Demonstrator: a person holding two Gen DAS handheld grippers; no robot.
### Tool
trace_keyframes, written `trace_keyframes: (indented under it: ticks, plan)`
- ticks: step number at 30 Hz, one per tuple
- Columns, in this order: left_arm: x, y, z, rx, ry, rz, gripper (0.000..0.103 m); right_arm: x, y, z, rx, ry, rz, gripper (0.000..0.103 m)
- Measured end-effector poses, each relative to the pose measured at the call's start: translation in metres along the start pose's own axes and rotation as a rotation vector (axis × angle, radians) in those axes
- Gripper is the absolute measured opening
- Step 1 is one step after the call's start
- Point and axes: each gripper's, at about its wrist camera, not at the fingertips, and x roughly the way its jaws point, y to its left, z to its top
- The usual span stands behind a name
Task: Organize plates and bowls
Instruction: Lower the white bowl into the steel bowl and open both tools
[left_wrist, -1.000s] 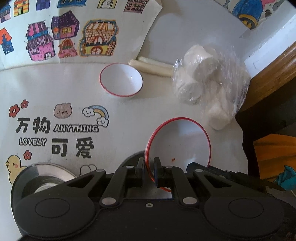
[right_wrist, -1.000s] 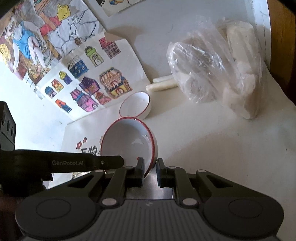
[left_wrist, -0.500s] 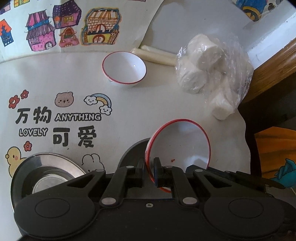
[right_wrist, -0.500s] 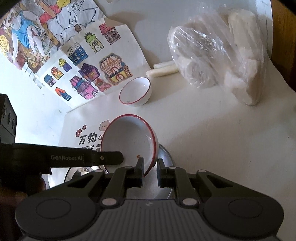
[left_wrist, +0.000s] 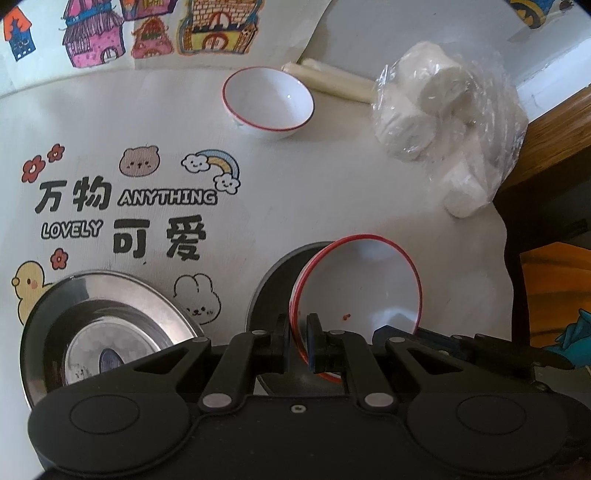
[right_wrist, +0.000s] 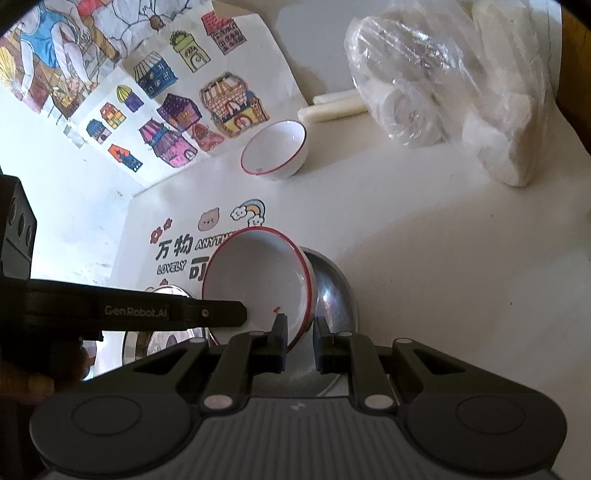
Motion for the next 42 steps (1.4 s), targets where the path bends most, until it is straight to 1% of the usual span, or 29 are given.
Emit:
trace_keyframes:
  ticks: [8,15,42]
  plan:
    - [0.008,0.003,-0.001,-0.005,0.038,0.013,0.009,0.007,0.000,0.000,-0.002,0.044,-0.009,0.016]
    - [0.012,0.005,0.000,-0.004,0.057,0.021,0.009,0.010,-0.001,0.001,0.007,0.064,-0.007,0.016]
    - [0.022,0.008,0.002,-0.026,0.084,0.035,0.009,0.018,-0.002,0.005,0.021,0.104,-0.007,0.016]
